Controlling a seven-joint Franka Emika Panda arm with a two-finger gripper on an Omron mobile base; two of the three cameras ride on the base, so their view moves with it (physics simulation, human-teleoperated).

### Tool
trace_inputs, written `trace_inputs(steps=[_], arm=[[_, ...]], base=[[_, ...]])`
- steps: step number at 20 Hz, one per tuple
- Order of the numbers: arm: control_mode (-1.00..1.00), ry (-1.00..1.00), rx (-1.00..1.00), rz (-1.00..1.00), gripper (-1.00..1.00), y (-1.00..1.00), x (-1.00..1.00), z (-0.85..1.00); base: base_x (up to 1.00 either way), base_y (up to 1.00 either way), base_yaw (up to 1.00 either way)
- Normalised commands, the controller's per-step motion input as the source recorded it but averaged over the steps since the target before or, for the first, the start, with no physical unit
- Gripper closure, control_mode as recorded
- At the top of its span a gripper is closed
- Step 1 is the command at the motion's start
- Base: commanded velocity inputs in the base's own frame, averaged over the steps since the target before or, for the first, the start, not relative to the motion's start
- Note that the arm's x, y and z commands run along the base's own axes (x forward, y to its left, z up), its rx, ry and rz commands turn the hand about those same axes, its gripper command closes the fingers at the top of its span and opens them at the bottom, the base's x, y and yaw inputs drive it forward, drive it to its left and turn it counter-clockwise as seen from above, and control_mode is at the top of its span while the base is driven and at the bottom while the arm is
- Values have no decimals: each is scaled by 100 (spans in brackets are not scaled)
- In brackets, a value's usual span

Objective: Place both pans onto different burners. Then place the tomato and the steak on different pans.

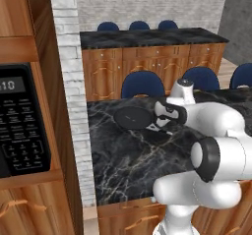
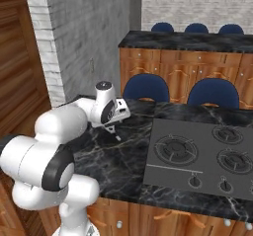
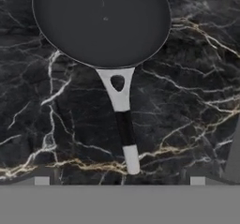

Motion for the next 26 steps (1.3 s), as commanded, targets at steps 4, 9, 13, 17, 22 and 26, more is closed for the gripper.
trace_inputs(steps=[4, 9, 13, 17, 22, 26], arm=[[-100, 0, 0, 4, -100, 0, 23, -29], [-100, 1, 0, 4, -100, 0, 22, -24], [-100, 4, 0, 4, -100, 0, 15, -18], [-100, 8, 0, 5, -100, 0, 1, -8], [-100, 5, 0, 4, -100, 0, 4, -18], [-100, 0, 0, 3, -100, 0, 19, -32]], base=[[0, 0, 0], [0, 0, 0], [0, 0, 0], [0, 0, 0], [0, 0, 0], [0, 0, 0]])
